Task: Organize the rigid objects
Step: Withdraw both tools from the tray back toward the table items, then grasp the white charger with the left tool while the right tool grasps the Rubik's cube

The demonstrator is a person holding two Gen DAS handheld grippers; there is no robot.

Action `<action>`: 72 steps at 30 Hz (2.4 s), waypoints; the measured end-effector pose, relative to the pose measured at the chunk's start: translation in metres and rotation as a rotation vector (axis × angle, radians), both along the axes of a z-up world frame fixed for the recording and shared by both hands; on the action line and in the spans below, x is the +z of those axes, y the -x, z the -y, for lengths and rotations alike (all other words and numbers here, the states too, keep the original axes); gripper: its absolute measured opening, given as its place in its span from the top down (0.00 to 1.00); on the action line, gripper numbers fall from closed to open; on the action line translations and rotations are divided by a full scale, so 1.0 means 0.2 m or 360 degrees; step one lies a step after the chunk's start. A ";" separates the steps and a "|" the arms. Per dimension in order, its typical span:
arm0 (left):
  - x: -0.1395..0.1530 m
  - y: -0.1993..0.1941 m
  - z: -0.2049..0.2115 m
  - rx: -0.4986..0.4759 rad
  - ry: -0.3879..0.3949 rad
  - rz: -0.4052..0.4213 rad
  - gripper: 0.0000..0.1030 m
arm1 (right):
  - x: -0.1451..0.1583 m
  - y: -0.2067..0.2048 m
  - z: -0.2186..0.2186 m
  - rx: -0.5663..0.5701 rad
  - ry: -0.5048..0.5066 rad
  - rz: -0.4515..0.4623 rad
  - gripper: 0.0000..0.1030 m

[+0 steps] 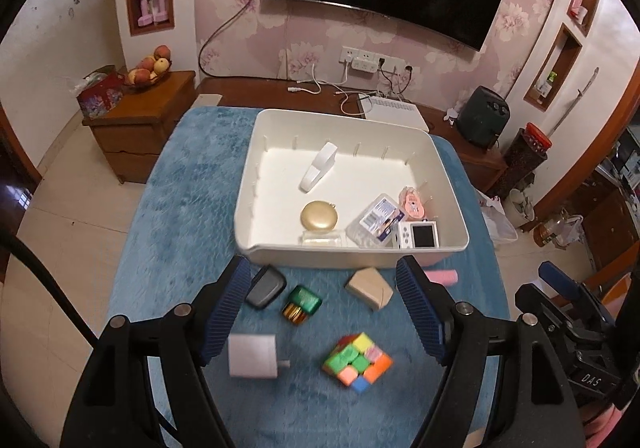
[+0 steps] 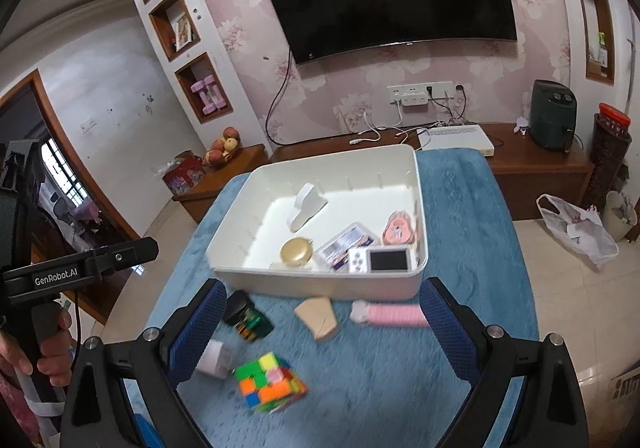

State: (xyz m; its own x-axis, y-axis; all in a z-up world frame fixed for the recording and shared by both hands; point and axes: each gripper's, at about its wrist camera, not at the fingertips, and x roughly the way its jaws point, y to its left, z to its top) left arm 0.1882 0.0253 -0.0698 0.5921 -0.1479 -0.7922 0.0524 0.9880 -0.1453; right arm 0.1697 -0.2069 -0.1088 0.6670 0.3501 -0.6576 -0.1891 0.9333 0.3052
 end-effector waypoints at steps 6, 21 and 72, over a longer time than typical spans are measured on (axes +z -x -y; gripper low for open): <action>-0.01 0.18 -0.09 0.0065 0.0034 0.0006 0.24 | -0.06 0.15 -0.07 0.0037 0.0001 -0.0075 0.05; -0.16 0.47 -0.19 0.0089 -0.0136 -0.0174 0.24 | -0.32 0.34 -0.24 0.0084 -0.0078 -0.0434 0.05; -0.81 -0.26 -0.34 -0.0347 0.0211 -0.0992 0.21 | -0.87 -0.07 -0.33 -0.0823 -0.0680 -0.1340 0.12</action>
